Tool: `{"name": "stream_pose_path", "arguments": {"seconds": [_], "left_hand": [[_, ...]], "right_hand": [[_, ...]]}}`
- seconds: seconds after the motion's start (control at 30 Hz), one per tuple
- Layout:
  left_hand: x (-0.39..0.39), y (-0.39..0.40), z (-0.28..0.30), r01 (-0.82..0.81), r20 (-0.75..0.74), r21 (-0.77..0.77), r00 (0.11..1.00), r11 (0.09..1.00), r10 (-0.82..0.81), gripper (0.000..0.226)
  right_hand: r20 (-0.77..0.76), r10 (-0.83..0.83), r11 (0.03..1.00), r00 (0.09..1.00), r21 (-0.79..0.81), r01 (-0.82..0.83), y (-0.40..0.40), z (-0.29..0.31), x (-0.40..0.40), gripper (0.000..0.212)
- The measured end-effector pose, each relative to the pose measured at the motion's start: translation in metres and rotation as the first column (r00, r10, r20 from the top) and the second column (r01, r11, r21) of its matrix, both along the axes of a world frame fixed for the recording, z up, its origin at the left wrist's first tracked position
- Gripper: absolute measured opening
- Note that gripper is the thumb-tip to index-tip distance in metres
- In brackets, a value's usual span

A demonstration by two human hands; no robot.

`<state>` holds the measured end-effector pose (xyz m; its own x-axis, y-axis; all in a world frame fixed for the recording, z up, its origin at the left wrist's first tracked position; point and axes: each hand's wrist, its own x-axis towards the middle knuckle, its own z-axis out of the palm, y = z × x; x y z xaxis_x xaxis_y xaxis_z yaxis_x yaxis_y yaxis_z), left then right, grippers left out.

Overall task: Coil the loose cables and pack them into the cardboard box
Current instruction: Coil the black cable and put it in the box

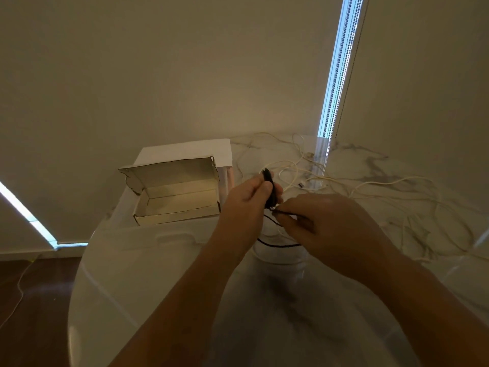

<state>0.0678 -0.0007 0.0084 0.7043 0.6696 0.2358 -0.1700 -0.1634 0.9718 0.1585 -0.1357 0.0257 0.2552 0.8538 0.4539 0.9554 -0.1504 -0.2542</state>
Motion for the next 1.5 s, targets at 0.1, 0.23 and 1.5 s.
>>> {"name": "stream_pose_path", "arguments": {"seconds": [0.1,0.23,1.5], "left_hand": [[0.000,-0.004,0.002,0.049,-0.087,0.097,0.995,0.994,-0.041,0.031],[-0.002,-0.004,0.005,0.144,-0.169,0.122,0.978,0.982,-0.122,0.028],[-0.013,0.019,0.015,0.538,0.531,-0.632,0.825,0.558,-0.193,0.032]], "right_hand": [[0.018,-0.014,0.999,1.000,0.051,0.013,-0.001,0.003,0.006,0.022],[0.067,-0.054,0.992,0.996,0.118,0.046,-0.003,0.006,0.017,0.019],[0.028,-0.102,0.994,0.994,0.035,0.101,0.003,-0.006,0.041,0.037]]}}
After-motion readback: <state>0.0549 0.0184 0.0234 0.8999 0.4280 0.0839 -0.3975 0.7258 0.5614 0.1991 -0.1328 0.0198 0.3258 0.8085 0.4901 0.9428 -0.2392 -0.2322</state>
